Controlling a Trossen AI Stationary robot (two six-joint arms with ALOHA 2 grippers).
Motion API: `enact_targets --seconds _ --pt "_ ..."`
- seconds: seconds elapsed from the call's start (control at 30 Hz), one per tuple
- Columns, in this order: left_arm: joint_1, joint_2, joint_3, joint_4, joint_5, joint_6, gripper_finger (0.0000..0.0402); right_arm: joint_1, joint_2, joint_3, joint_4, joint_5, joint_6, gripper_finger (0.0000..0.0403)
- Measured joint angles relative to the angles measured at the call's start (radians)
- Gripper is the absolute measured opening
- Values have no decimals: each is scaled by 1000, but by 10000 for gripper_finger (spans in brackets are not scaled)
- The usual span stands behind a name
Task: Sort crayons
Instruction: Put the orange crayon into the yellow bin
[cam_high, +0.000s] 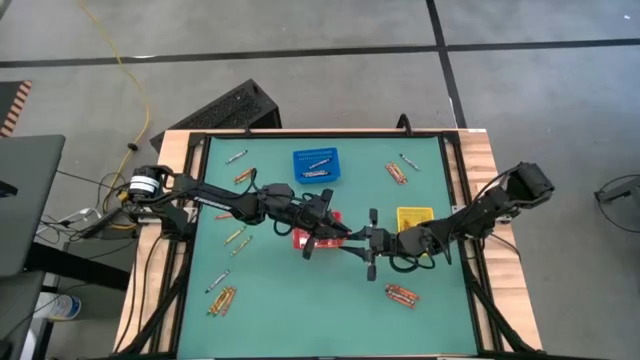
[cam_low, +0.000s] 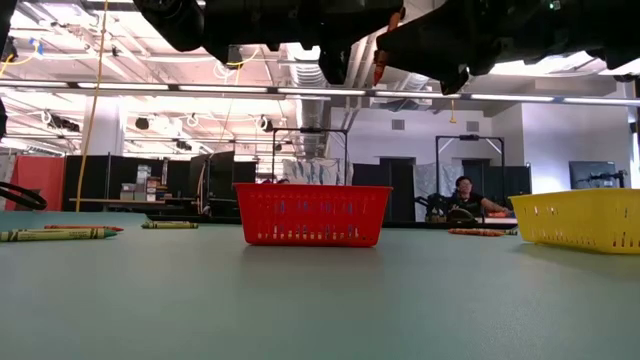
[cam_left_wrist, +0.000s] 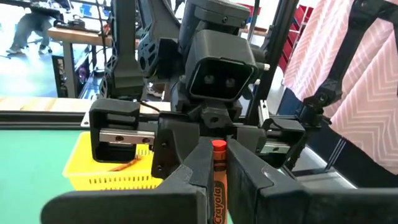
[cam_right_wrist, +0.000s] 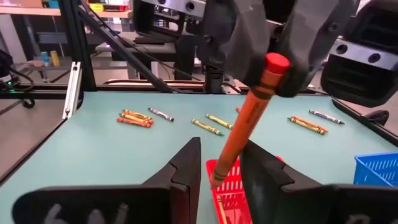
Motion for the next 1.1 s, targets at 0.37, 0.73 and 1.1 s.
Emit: enact_targets --seconds 0.37,0.73,1.1 --pt "0 -1 0 -25 -16 10 17 -9 -2 0 17 9 -28 111" --pt "2 -1 0 -25 -30 9 17 -8 -2 0 58 26 -53 95" --pt "1 -1 0 -24 -27 -6 17 -8 -3 0 57 27 -51 15"
